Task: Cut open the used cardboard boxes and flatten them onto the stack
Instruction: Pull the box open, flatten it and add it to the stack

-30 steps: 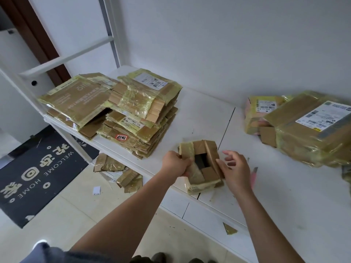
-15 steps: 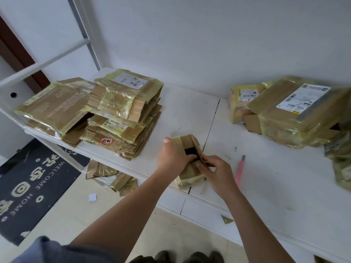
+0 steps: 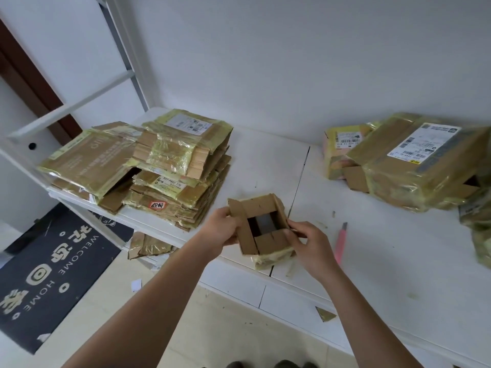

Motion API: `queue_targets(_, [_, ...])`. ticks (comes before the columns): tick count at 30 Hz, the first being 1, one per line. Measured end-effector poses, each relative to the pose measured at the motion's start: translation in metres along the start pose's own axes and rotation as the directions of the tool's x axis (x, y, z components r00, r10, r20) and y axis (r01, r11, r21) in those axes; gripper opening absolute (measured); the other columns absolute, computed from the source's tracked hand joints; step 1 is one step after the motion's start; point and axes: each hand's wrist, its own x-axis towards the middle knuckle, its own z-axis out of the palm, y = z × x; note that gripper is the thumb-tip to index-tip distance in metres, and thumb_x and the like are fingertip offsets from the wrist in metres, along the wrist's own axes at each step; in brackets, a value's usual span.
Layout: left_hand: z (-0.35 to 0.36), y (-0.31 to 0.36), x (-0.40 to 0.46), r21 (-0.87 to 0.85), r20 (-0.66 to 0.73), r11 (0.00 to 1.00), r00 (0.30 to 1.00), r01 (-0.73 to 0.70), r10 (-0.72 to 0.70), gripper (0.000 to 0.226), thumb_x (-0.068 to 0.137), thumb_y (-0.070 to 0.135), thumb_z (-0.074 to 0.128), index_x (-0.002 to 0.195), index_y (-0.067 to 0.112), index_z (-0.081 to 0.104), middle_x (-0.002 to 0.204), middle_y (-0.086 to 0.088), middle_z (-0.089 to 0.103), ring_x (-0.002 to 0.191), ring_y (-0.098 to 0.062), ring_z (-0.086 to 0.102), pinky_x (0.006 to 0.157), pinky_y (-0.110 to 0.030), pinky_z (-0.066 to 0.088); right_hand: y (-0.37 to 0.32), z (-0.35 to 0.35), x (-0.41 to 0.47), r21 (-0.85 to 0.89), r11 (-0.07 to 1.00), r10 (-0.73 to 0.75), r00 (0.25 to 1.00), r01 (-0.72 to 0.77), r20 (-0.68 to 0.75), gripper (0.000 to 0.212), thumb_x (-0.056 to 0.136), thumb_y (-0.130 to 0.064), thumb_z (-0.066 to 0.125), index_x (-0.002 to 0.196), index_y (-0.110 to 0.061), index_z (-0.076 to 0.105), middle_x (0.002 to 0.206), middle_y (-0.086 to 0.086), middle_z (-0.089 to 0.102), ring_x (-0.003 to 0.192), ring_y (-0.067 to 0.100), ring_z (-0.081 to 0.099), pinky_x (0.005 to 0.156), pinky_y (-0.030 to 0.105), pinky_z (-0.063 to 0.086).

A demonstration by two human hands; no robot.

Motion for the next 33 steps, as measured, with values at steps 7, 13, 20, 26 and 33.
queue_targets(7, [0.030,0.017,-0.016,-0.253,0.013,0.951,0.982,-0.180,0.189,0.032,0.099,-0.004,0.045,0.120,0.016,0.056,0.097,-0.008,0.070,0.079,-0.017,0.068,0.068,-0.027,0.059,-0.033,0.004,0.013,-0.158,0.975,0.109,0.953,-0.158,-0.282,0.060,0.097,-0.052,0.049,0.152,-0.037,0.031,0.158,0.016,0.017,0.143,0.037,0.021,0.110,0.042,0.026])
queue_targets(13, [0.046,0.017,-0.021,-0.171,0.062,0.942,0.951,-0.290,0.304,0.044,0.098,-0.004,0.047,0.127,0.029,0.053,0.100,-0.002,0.075,0.089,-0.019,0.072,0.078,-0.035,0.059,-0.049,-0.011,0.021,0.213,0.959,0.244,0.929,-0.188,-0.280,0.077,0.093,-0.022,0.061,0.152,-0.048,0.018,0.164,0.002,-0.008,0.113,0.015,0.046,0.067,0.015,0.045])
queue_targets(20, [0.039,0.002,-0.001,-0.005,-0.182,0.985,0.969,-0.173,0.170,0.075,0.089,0.001,0.065,0.148,0.016,0.022,0.123,-0.004,0.060,0.107,-0.024,0.066,0.079,-0.029,0.055,-0.037,-0.012,0.002,0.231,0.966,-0.045,0.954,0.118,-0.296,0.099,0.078,0.028,0.037,0.149,-0.041,0.034,0.159,-0.019,0.022,0.146,0.005,0.023,0.100,0.024,0.049])
queue_targets(26, [0.039,-0.013,0.013,0.699,-0.273,0.697,0.841,-0.159,0.466,0.097,0.072,0.041,0.083,0.146,0.017,0.024,0.143,-0.007,0.036,0.132,-0.026,0.039,0.109,-0.038,0.037,-0.022,-0.009,-0.006,0.201,0.980,0.019,0.988,0.012,-0.151,0.104,0.080,0.026,0.038,0.135,-0.061,0.029,0.154,-0.022,0.030,0.103,0.016,0.043,0.073,0.014,0.044])
queue_targets(33, [0.046,-0.013,0.012,0.719,-0.269,0.675,0.829,-0.166,0.491,0.067,0.080,0.034,0.074,0.127,0.023,0.027,0.117,-0.001,0.053,0.093,-0.023,0.060,0.075,-0.039,0.054,-0.016,-0.011,-0.007,0.160,0.987,0.019,0.994,-0.002,-0.104,0.109,0.082,0.025,0.040,0.144,-0.061,0.016,0.141,-0.021,0.036,0.117,-0.007,0.047,0.081,0.009,0.049])
